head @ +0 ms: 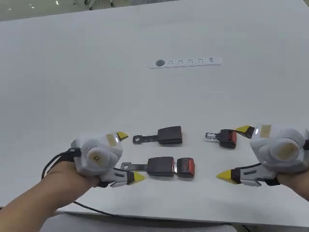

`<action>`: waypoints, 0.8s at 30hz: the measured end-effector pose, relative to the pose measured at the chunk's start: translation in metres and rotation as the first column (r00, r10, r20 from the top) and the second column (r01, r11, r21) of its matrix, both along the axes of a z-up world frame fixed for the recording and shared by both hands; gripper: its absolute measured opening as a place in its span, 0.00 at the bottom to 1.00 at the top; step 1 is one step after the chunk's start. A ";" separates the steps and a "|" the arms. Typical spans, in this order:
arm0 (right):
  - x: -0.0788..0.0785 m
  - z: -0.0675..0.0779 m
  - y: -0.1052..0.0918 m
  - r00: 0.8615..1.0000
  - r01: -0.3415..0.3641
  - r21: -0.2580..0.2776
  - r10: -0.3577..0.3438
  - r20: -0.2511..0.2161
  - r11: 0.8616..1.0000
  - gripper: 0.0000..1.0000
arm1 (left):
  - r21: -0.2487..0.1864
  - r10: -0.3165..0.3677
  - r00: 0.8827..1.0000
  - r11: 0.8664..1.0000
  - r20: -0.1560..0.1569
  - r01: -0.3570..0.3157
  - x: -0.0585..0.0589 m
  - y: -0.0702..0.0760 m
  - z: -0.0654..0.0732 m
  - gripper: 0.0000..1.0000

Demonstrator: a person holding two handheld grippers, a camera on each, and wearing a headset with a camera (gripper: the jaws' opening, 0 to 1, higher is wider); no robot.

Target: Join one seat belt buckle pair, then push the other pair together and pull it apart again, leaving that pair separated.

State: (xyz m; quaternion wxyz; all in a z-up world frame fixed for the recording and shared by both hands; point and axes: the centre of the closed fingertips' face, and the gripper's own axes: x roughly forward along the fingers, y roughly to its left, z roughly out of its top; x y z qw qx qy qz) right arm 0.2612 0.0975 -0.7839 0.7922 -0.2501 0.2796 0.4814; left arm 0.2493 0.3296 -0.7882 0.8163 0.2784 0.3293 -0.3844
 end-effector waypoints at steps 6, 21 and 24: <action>-0.016 -0.011 -0.016 0.999 0.032 0.003 -0.032 -0.029 0.999 0.87 | -0.033 0.079 0.997 0.996 -0.012 -0.079 -0.011 0.022 0.000 0.86; -0.027 -0.013 -0.018 0.990 0.136 0.032 -0.135 -0.031 0.990 1.00 | -0.080 0.194 0.981 0.978 -0.017 -0.195 -0.029 0.051 -0.006 1.00; -0.029 -0.012 -0.016 0.991 0.130 0.031 -0.129 -0.025 0.991 1.00 | -0.079 0.193 0.981 0.978 -0.019 -0.194 -0.031 0.051 -0.006 1.00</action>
